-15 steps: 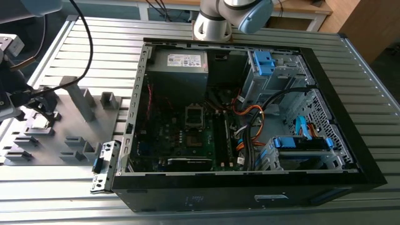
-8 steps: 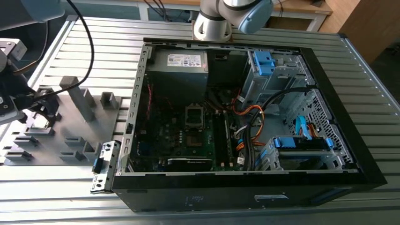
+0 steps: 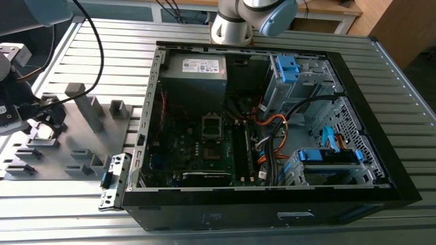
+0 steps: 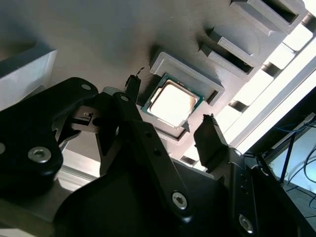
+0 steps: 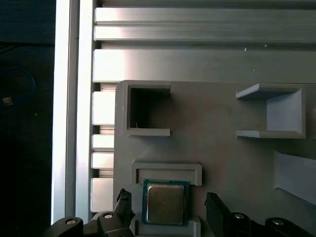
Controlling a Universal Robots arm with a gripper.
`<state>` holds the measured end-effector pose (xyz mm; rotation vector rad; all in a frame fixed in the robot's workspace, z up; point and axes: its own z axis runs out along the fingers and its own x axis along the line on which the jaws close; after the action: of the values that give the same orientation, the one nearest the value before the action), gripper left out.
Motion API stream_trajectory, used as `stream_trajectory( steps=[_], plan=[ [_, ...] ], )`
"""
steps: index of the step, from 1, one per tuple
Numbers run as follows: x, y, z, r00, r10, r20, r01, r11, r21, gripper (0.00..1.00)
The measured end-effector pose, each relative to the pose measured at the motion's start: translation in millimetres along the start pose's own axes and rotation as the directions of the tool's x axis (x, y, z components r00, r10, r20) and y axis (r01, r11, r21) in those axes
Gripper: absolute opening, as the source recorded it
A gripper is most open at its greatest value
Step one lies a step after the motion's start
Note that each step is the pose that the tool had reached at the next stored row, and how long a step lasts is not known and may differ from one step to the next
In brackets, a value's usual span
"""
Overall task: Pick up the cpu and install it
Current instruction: 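Pick up the cpu and move it towards the insertion slot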
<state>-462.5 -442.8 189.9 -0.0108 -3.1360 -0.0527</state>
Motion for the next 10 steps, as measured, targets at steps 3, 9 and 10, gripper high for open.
stream_trajectory(
  steps=[3, 9, 10],
  plan=[
    [0.0, 0.2, 3.0, 1.0, 0.0, -0.0001, 0.0, 1.0, 0.0, 0.71],
    [0.0, 0.5, 7.0, 1.0, 0.0, -0.0003, 0.0, 1.0, 0.0002, 0.71],
    [0.0, 0.5, 7.0, 1.0, 0.0, -0.0004, 0.0, 1.0, 0.0002, 0.71]
  ],
)
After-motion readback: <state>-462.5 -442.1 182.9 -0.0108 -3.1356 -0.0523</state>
